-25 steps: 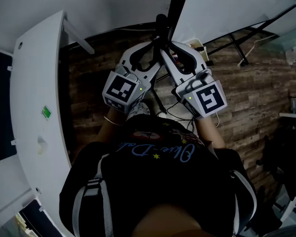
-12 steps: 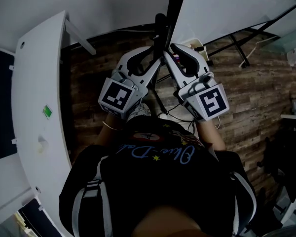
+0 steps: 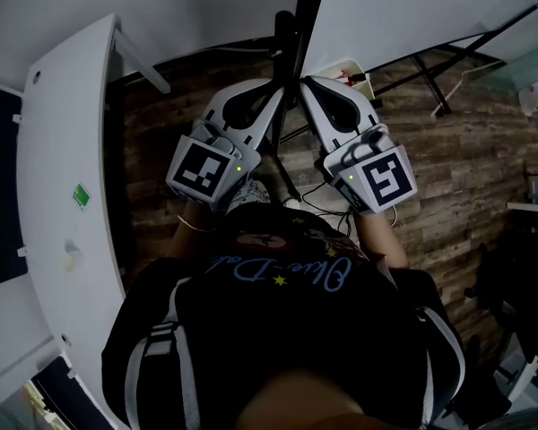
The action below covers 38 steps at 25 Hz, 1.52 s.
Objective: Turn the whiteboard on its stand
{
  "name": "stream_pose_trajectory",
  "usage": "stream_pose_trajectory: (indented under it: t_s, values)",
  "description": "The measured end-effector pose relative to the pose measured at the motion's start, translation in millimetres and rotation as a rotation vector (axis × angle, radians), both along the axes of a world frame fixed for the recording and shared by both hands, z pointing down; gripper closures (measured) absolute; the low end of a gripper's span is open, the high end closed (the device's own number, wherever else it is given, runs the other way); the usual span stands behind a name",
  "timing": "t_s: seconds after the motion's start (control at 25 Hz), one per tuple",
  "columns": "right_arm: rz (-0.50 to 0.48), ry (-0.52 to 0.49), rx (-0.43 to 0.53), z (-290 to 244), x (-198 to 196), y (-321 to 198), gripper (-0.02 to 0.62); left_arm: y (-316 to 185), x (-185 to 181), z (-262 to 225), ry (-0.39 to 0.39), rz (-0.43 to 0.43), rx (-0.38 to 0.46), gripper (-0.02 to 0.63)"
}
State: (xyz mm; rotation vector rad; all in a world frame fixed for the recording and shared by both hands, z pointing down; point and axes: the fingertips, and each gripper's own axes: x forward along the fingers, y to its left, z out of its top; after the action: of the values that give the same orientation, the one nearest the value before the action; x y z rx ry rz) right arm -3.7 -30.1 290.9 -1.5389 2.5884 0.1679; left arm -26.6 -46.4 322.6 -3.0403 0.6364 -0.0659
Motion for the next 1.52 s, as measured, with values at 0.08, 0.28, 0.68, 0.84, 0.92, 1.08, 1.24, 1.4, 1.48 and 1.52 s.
stream_pose_trajectory:
  t_s: [0.08,0.28,0.68,0.84,0.92,1.08,1.24,1.4,1.48,1.52]
  values:
    - [-0.012,-0.037,0.032,-6,0,2,0.56,1,-1,-3,0.003,-0.003,0.005,0.583]
    - [-0.025,-0.062,0.046,-9,-1,7,0.56,5,-2,-6,-0.001,0.001,0.025,0.591]
    - [-0.003,-0.029,0.039,-5,2,9,0.561,8,0,-4,-0.014,0.006,0.037,0.591]
    - [0.002,-0.007,0.023,-2,1,7,0.561,8,1,-4,-0.017,0.008,0.028,0.591]
    - [0.009,-0.003,0.012,0,1,6,0.561,6,1,-4,-0.01,0.007,0.032,0.591]
    - [0.003,-0.01,0.03,-4,1,8,0.561,8,1,-5,-0.017,0.008,0.029,0.591]
    - [0.016,0.017,-0.006,3,4,9,0.561,14,4,-4,-0.024,0.022,0.023,0.591]
    - [-0.002,-0.003,0.022,-1,1,9,0.561,14,5,-1,-0.03,0.027,0.039,0.591]
    - [-0.017,-0.025,0.049,-6,-1,10,0.561,15,4,-1,-0.038,0.025,0.038,0.591]
    - [-0.014,-0.023,0.036,-4,-1,10,0.561,15,4,-1,-0.039,0.023,0.036,0.591]
